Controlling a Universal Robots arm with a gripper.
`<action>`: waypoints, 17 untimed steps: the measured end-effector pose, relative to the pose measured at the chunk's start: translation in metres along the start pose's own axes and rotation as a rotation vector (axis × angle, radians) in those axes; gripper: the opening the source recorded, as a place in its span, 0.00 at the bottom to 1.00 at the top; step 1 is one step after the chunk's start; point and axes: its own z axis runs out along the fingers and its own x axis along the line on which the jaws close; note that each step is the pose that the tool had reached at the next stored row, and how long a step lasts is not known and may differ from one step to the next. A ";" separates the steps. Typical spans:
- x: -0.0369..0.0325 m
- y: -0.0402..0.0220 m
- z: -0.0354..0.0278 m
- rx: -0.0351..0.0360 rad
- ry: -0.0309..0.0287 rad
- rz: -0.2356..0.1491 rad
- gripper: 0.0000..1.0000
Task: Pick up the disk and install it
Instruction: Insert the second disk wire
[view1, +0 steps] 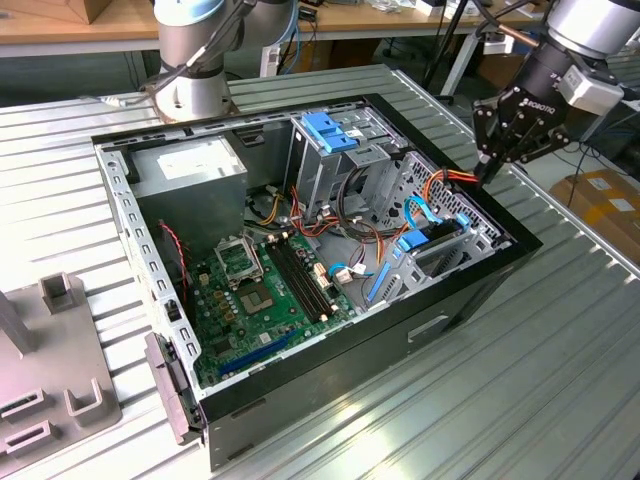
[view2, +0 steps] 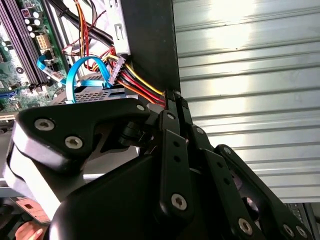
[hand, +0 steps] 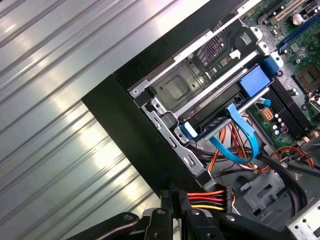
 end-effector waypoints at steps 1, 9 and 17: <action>0.0000 0.0001 -0.0005 0.0001 -0.0001 0.000 0.16; -0.0005 0.0003 -0.0019 0.0002 0.0003 0.000 0.16; -0.0184 0.0146 -0.0006 0.0055 0.0069 0.000 0.16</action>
